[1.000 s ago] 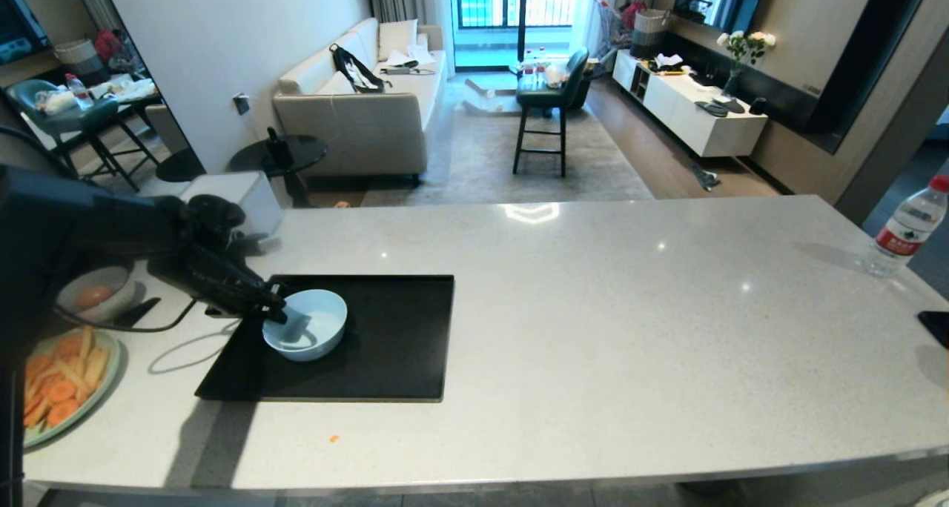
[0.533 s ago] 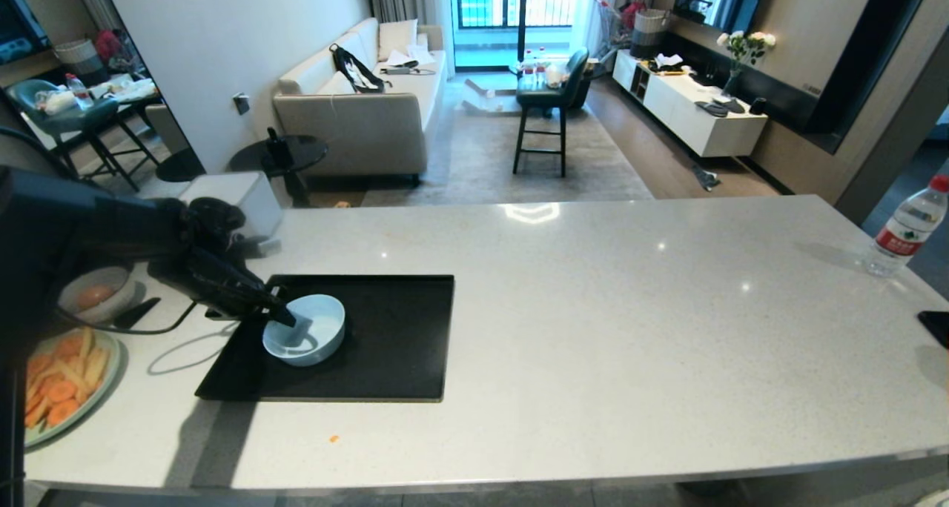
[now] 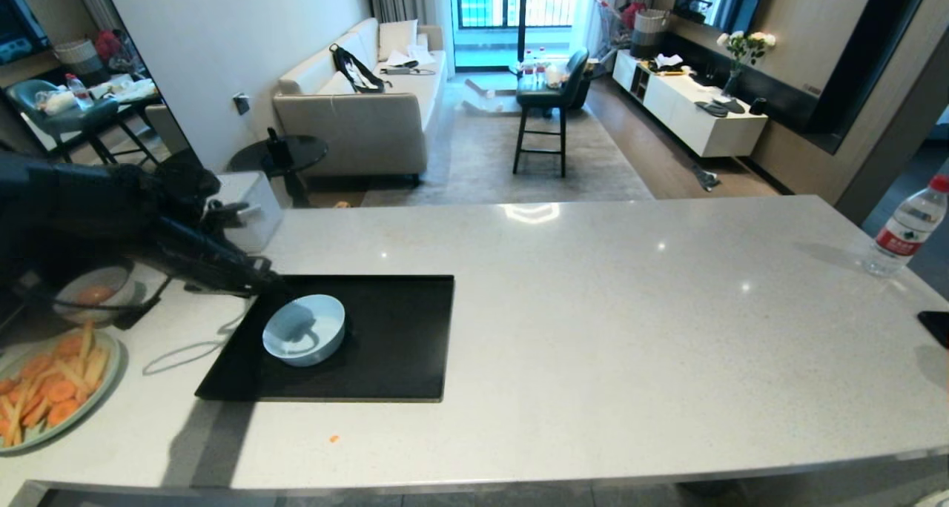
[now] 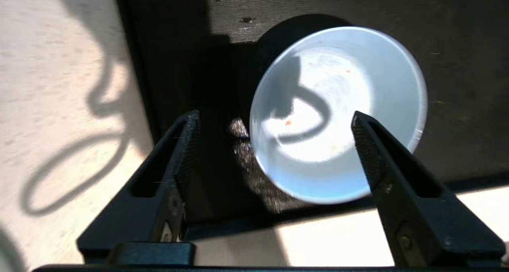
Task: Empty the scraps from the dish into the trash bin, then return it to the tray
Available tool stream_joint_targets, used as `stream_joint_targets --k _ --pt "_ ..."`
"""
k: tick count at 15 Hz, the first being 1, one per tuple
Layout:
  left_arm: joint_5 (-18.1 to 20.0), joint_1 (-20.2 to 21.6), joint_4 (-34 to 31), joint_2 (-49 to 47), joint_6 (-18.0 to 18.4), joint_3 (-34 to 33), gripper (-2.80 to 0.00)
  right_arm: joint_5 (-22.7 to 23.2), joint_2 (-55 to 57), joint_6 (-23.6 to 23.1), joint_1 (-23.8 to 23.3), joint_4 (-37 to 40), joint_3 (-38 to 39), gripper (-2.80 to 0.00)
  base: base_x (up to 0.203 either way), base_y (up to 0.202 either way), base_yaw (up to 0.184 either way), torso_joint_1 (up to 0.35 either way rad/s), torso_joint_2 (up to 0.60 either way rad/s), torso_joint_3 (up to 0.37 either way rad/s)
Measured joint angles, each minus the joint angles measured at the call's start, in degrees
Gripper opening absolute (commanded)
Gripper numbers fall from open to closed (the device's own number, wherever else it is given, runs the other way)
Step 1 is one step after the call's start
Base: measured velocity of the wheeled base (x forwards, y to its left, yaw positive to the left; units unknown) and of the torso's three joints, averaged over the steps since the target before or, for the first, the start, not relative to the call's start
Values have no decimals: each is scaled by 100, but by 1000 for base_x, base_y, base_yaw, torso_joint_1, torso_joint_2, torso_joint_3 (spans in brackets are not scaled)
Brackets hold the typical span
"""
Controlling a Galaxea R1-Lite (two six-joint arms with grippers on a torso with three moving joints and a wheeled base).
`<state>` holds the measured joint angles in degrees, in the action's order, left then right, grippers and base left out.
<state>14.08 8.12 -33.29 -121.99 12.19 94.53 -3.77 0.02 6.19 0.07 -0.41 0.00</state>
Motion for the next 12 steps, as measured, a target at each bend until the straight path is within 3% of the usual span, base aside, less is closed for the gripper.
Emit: stream_joint_targets --k 6,7,12 --pt "-11 154 25 1667 5 -1069 0 0 0 0 0 0 0 -280 0 0 0 0 0 0" --pt "-13 220 57 1964 4 -1372 -280 0 0 0 0 0 0 -280 0 0 0 0 0 0" --pt "11 619 875 3172 5 -3188 -280 0 0 0 0 0 0 -280 0 0 0 0 0 0"
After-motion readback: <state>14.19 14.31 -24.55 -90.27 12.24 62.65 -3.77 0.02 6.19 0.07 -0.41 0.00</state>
